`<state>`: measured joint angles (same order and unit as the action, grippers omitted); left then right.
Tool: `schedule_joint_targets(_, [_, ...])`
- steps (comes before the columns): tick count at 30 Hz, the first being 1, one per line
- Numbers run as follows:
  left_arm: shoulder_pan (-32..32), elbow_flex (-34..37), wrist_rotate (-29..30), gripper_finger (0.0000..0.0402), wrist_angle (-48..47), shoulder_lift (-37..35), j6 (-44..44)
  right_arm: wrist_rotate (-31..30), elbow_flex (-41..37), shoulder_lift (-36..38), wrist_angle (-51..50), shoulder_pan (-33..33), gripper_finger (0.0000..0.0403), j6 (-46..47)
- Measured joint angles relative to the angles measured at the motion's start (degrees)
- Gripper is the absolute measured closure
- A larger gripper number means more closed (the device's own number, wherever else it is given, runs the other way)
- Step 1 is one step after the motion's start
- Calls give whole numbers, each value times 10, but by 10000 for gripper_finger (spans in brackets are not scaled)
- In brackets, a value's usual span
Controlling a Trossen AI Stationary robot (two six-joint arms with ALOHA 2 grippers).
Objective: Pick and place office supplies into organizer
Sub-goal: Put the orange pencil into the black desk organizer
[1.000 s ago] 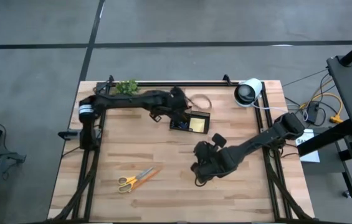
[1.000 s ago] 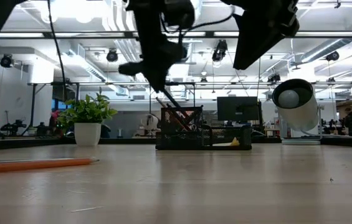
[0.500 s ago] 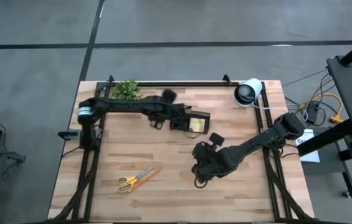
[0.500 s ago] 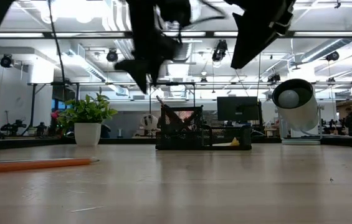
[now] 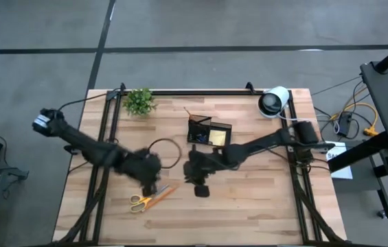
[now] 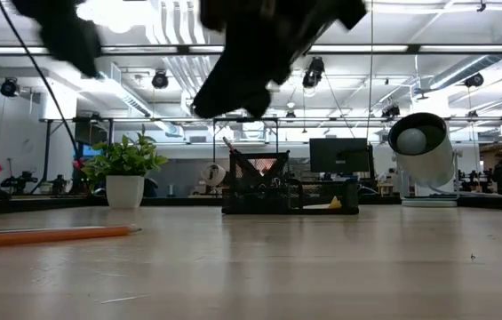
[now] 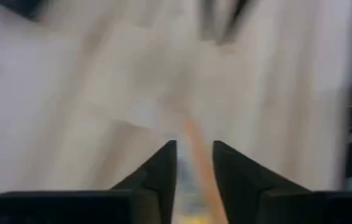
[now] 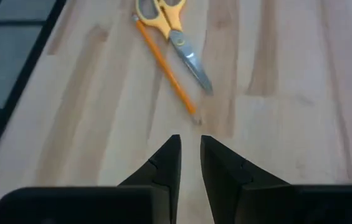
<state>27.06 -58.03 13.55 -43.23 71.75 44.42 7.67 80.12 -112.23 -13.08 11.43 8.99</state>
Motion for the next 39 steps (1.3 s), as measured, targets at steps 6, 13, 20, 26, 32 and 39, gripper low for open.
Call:
schedule_joint_targets(6, [125, 94, 23, 393, 134, 3, 193, 52, 67, -93, -7, 0, 352, -123])
schedule_joint_targets(13, [204, 95, 35, 401, 133, 83, 315, 49, 133, -164, -8, -11, 387, -145])
schedule_joint_targets(20, [234, 93, 35, 400, 170, 150, 378, 58, 206, -224, -47, -13, 394, -161])
schedule_joint_targets(26, [240, 93, 36, 401, 213, 163, 379, 60, 228, -247, -79, -12, 394, -166])
schedule_joint_targets(32, [246, 93, 36, 401, 210, 153, 378, 66, 219, -243, -80, -16, 394, -158])
schedule_joint_targets(39, [248, 95, 36, 401, 195, 146, 378, 60, 251, -225, -86, -18, 394, -174])
